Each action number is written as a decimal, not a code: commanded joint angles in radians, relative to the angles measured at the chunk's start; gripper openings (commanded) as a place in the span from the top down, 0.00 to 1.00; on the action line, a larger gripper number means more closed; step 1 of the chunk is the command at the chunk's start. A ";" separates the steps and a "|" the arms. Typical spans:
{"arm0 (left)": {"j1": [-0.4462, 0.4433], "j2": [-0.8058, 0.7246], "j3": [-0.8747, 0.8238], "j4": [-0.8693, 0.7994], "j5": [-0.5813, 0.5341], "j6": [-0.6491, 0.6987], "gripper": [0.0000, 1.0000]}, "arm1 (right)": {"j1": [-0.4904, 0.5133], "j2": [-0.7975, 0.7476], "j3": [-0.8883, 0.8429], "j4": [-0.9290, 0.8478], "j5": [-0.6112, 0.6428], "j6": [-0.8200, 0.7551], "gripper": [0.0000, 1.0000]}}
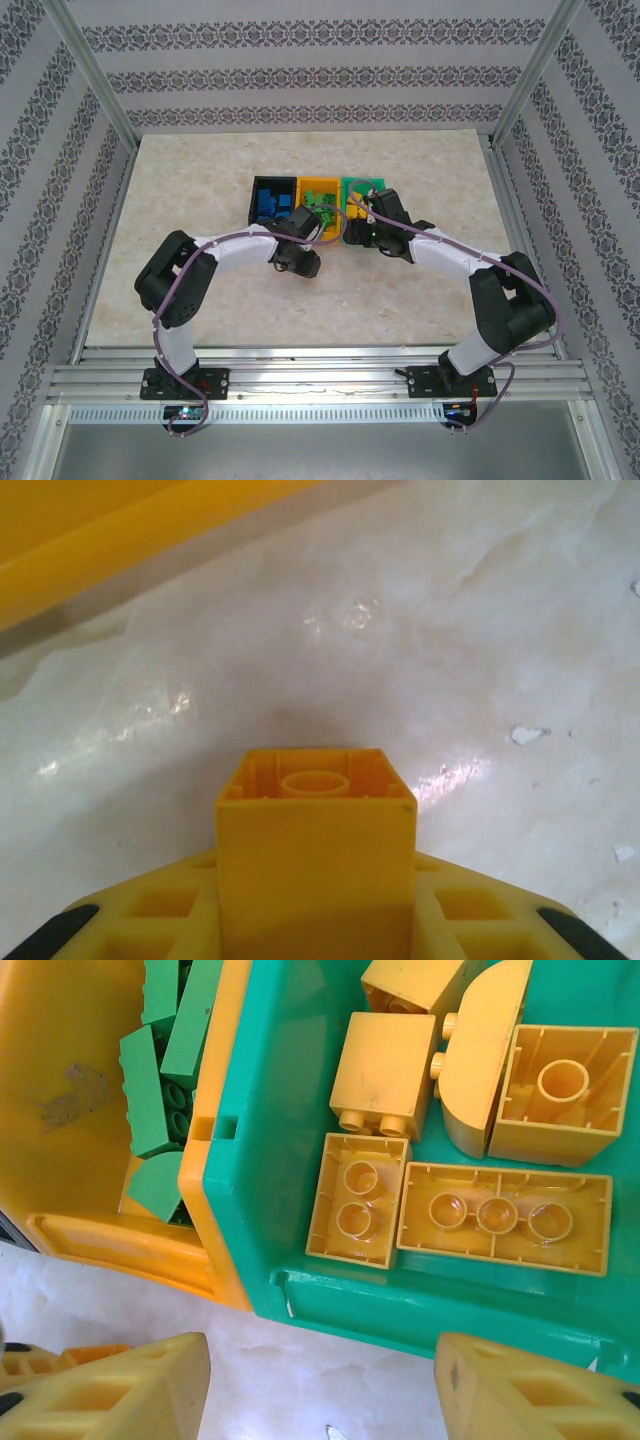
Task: Sort the legos into containers by color
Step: Pick up the lego from the center of the table, then place the lego in the container.
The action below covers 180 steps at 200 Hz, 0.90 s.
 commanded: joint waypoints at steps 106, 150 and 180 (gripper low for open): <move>-0.019 -0.026 0.233 0.034 -0.055 0.093 0.68 | -0.022 -0.095 -0.091 0.020 0.017 -0.016 0.39; -0.019 0.114 0.481 -0.041 -0.019 0.104 0.68 | -0.092 -0.191 -0.186 0.021 -0.001 -0.013 0.39; -0.019 0.219 0.663 -0.099 0.002 0.111 0.67 | -0.140 -0.263 -0.246 0.012 -0.018 -0.014 0.39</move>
